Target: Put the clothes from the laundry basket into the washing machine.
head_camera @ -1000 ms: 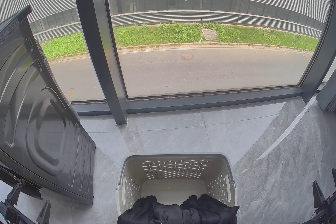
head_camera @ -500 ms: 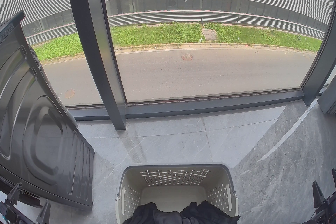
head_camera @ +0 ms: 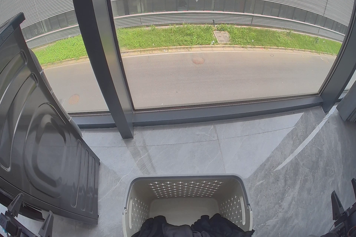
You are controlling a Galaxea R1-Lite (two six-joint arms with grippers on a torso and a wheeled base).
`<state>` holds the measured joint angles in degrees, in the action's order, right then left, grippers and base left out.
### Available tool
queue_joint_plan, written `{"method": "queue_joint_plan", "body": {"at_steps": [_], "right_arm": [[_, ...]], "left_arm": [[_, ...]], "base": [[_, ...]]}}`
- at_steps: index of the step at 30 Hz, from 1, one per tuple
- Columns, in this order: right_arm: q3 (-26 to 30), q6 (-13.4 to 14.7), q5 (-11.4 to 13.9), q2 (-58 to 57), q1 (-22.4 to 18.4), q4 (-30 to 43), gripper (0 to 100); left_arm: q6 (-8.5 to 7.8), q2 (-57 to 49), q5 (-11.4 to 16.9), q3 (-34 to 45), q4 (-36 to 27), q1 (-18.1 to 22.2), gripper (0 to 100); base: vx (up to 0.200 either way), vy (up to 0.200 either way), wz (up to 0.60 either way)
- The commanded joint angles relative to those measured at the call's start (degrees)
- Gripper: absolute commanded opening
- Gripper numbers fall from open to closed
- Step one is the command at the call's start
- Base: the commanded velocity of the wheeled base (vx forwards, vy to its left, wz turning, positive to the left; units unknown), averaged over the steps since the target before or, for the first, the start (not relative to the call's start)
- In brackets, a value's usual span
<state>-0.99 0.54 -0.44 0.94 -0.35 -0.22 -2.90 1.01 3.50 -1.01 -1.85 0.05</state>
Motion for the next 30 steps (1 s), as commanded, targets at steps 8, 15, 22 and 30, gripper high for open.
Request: {"method": "queue_joint_plan", "body": {"at_steps": [8,15,22,30], "right_arm": [[0.9,0.0,0.0,-0.9,0.0,0.0,100],[0.9,0.0,0.0,-0.9,0.0,0.0,100],[0.9,0.0,0.0,-0.9,0.0,0.0,100],[0.9,0.0,0.0,-0.9,0.0,0.0,100]], "left_arm": [[0.0,-1.0,0.0,1.0,0.0,0.0,100],[0.0,-1.0,0.0,1.0,0.0,0.0,100],[0.0,-1.0,0.0,1.0,0.0,0.0,100],[0.0,-1.0,0.0,1.0,0.0,0.0,100]], "base": [[0.0,0.0,0.0],[0.086,0.0,0.0],[0.0,0.0,0.0],[0.0,0.0,0.0]]}}
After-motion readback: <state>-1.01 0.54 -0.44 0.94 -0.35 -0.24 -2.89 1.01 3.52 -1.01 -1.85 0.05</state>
